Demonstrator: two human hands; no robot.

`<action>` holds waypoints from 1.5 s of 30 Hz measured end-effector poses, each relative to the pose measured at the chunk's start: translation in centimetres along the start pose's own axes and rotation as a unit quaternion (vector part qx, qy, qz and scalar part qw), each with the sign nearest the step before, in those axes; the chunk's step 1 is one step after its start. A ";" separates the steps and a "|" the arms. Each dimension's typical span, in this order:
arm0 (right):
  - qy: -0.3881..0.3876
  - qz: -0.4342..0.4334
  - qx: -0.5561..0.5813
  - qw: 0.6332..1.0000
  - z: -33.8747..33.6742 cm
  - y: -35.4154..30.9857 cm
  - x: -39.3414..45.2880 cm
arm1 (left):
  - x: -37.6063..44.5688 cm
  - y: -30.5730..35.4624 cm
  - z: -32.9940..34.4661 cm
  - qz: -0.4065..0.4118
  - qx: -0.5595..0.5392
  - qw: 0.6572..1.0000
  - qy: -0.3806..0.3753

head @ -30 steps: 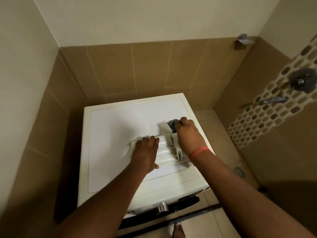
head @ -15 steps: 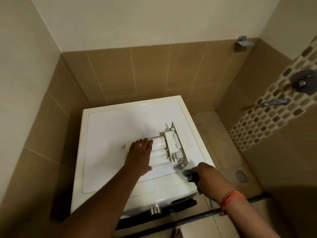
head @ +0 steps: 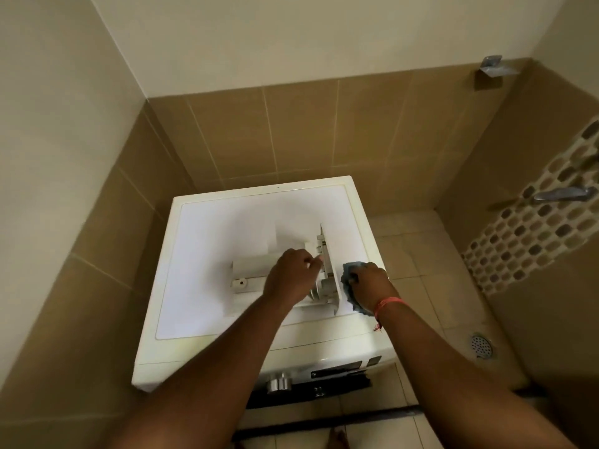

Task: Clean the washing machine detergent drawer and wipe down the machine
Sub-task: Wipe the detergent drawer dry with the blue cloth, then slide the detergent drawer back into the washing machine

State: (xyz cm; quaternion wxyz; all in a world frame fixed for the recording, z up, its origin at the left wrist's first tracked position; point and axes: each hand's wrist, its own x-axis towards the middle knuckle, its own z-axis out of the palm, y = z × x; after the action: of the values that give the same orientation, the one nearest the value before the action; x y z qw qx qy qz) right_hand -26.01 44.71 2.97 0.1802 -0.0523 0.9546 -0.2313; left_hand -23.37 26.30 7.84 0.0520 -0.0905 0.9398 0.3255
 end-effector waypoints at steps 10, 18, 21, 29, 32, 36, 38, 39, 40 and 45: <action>0.035 -0.003 0.378 0.925 2.4 -3.5 -2.6 | 0.0 4.3 1.6 -0.158 -0.064 0.985 -0.033; 0.075 -0.017 0.490 0.868 3.2 -5.7 -2.7 | -1.1 5.1 -0.2 -0.157 -0.069 0.984 0.056; 0.083 -0.046 0.487 0.868 1.9 -8.2 -3.6 | -1.7 4.7 -2.4 -0.156 -0.108 0.977 0.095; 0.132 -0.066 0.470 0.870 0.9 -13.5 -6.9 | -5.3 1.5 -9.4 -0.131 -0.336 0.912 0.196; 0.173 0.040 0.559 0.810 2.1 -15.6 -10.0 | -8.2 -0.8 -12.1 -0.120 -0.489 0.842 0.193; 0.026 0.088 0.739 0.668 4.0 -19.5 -14.7 | -12.0 -4.3 -15.3 -0.107 -0.626 0.758 0.152; -0.034 0.032 0.783 0.621 4.7 -21.9 -16.6 | -14.1 -5.9 -16.3 -0.103 -0.643 0.747 0.132; -0.040 0.000 0.785 0.618 5.1 -23.4 -17.7 | -15.3 -6.9 -16.7 -0.100 -0.645 0.748 0.121; -0.032 -0.026 0.777 0.628 5.4 -24.7 -18.6 | -16.2 -7.9 -16.9 -0.093 -0.646 0.750 0.110; 0.036 -0.079 0.726 0.682 7.2 -27.2 -22.4 | -21.2 -12.6 -17.0 -0.058 -0.635 0.766 0.077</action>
State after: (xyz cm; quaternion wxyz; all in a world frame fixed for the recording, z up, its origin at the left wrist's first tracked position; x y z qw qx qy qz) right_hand -2.08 21.64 16.70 0.1085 0.0275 0.4854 -0.8671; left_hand -0.74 8.93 16.89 -0.0711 -0.1824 0.5120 0.8364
